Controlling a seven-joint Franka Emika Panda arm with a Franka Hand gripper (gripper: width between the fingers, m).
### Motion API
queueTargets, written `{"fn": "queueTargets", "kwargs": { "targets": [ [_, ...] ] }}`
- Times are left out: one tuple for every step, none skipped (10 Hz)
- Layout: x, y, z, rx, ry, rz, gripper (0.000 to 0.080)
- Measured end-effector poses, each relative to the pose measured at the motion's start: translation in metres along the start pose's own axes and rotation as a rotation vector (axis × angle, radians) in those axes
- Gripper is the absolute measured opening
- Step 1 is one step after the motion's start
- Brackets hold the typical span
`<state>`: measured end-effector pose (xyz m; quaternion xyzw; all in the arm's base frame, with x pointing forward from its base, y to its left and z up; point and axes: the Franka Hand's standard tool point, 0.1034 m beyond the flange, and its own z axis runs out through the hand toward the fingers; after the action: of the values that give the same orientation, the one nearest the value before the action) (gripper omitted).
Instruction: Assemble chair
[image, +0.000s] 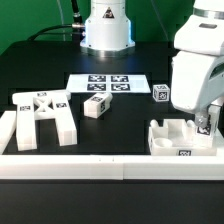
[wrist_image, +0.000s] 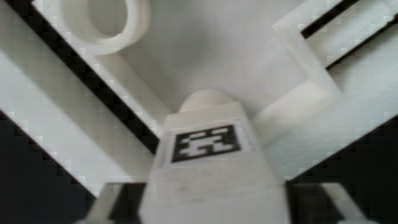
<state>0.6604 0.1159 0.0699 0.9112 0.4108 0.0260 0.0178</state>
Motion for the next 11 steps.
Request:
{"fn": "queueTargets", "kwargs": {
  "targets": [
    [0.0001, 0.0001, -0.0001, 0.0, 0.0, 0.0, 0.0288],
    [-0.0001, 0.001, 0.0, -0.001, 0.004, 0.034, 0.0288],
    [-0.0017, 0.0034, 0.0003, 0.0, 0.01, 0.126, 0.0288],
    [-0.0036, 0.0059, 0.0004, 0.009, 0.014, 0.263, 0.0288],
    [-0.0031, 0.0062, 0.0004, 0.01, 0.014, 0.371, 0.0288],
    [-0.0027, 0.0059, 0.0005, 0.017, 0.017, 0.497, 0.0288],
    [-0.0017, 0.0048, 0.0006, 0.024, 0.018, 0.658, 0.0288],
    [-0.0001, 0.0031, 0.0006, 0.027, 0.016, 0.773, 0.0288],
    [-0.0001, 0.003, 0.0006, 0.029, 0.013, 0.839, 0.0288],
    [-0.0006, 0.0031, 0.0005, 0.032, 0.009, 0.938, 0.0288],
    [-0.003, 0.0047, 0.001, 0.03, 0.004, 1.002, 0.0289]
  ]
}}
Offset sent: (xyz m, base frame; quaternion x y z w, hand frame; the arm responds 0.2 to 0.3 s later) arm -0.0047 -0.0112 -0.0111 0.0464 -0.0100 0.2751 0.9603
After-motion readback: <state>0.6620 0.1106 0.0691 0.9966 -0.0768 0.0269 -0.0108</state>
